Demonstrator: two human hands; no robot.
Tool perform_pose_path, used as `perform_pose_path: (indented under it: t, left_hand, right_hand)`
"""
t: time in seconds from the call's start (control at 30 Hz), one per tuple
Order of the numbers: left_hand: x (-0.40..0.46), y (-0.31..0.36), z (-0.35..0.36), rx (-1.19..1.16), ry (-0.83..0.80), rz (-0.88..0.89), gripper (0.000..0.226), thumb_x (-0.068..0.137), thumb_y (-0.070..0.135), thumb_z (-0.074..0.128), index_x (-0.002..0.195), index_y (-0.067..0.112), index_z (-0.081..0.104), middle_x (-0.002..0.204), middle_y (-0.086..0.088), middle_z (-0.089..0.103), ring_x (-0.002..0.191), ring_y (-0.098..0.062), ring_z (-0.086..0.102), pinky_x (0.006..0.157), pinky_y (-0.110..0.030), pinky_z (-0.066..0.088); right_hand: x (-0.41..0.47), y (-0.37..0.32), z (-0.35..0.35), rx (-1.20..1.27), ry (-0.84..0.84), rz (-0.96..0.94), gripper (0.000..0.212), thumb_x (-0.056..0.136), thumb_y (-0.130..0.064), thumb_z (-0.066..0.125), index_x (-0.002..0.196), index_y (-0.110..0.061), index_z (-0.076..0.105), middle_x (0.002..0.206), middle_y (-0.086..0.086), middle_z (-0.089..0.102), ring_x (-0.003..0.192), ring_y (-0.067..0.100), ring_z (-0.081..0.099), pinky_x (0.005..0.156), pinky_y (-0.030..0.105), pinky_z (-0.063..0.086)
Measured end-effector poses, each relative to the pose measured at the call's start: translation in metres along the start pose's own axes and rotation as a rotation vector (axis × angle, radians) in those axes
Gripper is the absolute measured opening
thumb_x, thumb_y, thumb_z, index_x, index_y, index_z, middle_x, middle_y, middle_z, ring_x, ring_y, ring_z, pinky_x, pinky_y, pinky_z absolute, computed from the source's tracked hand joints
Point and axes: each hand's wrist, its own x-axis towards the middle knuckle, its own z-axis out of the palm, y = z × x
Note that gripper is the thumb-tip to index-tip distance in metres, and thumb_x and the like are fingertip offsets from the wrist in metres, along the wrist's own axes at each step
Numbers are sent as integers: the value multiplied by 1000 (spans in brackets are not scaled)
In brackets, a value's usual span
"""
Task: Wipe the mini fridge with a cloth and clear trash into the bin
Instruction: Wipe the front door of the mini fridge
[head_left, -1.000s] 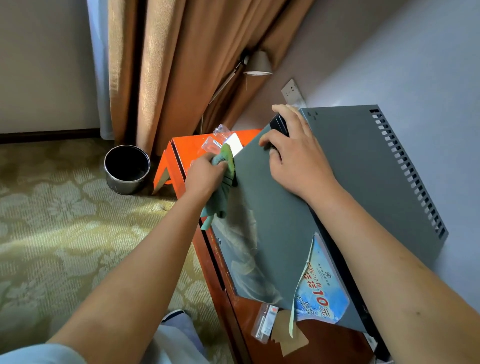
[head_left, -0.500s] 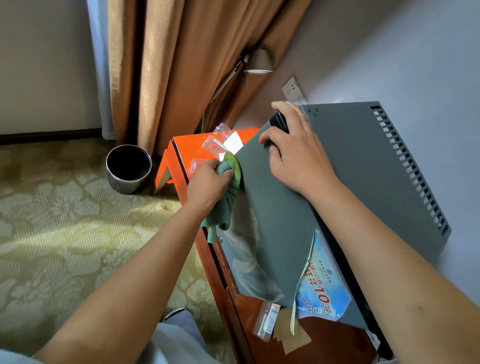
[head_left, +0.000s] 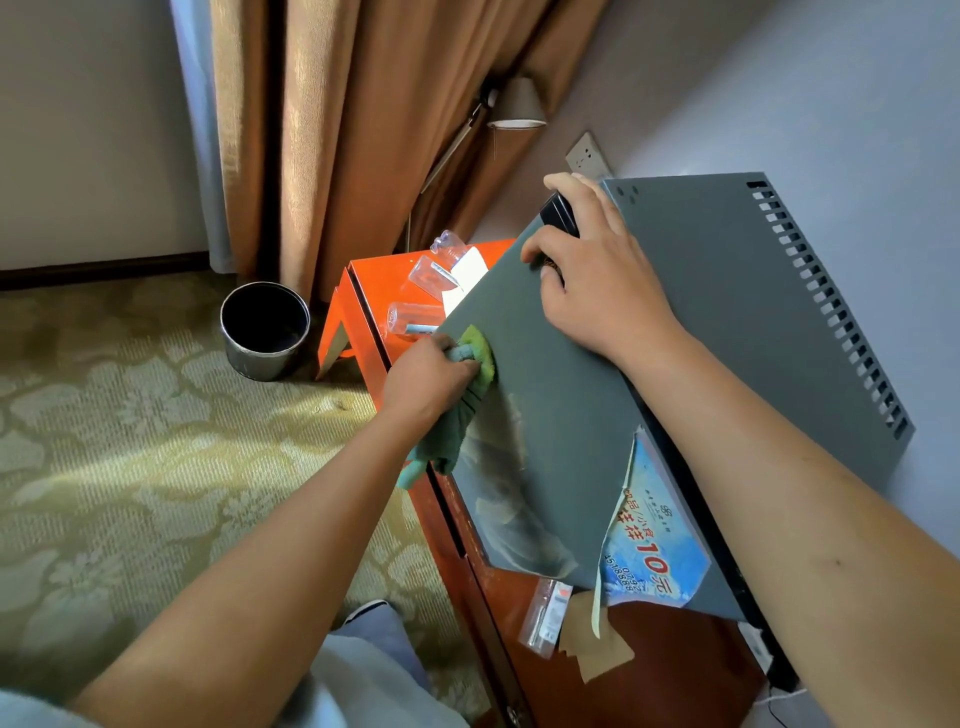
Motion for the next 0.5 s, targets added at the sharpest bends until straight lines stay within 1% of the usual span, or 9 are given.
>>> perform_pose_path:
  t: [0.07,0.13,0.17,0.23,0.33,0.4,0.5]
  left_hand:
    - [-8,-11,11,69,-81,-57,29,88,42,61,106,21,65,85,0,67,77,-20,66,73,-38,60]
    - [-19,-14,25,86,-138,-48,27,86,43,61,101,21,66,82,1,66,73,-18,64,66,-33,56]
    - [-23,-11,29,82,-139,-25,26,86,44,60,99,22,66,81,2,66,72,-17,64,63,-31,53]
    - [-27,-2,27,93,-105,28,23,87,43,61,98,23,66,80,4,66,71,-15,63,58,-29,49]
    - [-15,4,8,25,7,53,19,89,42,61,98,25,64,81,4,65,73,-15,63,63,-32,54]
    - [-8,3,1,-20,78,35,19,91,41,59,100,24,63,83,4,65,70,-12,60,58,-29,48]
    - [-15,2,10,-12,50,22,20,93,40,58,102,22,62,84,3,64,70,-13,58,54,-27,39]
  right_hand:
    - [0,-1,0,-3,4,3,22,89,-9,53,99,-21,68,160,0,28,152,21,16,110,38,34]
    - [-1,-1,0,-6,5,2,22,89,-8,52,99,-21,68,160,0,29,151,21,17,110,37,34]
    - [-1,-1,0,-8,7,1,22,89,-8,52,99,-21,68,160,0,29,151,21,17,110,37,33]
    - [-1,-1,0,-18,10,2,21,89,-8,53,99,-20,68,160,1,29,151,21,17,111,36,32]
    - [-1,1,1,-36,12,-8,20,88,-9,54,98,-20,68,159,2,29,151,23,18,113,36,30]
    - [0,1,2,-39,15,-17,19,88,-9,55,98,-20,68,159,3,30,151,24,19,114,38,30]
    - [0,1,2,-43,12,-16,19,88,-10,55,97,-20,68,159,3,29,151,24,18,114,39,31]
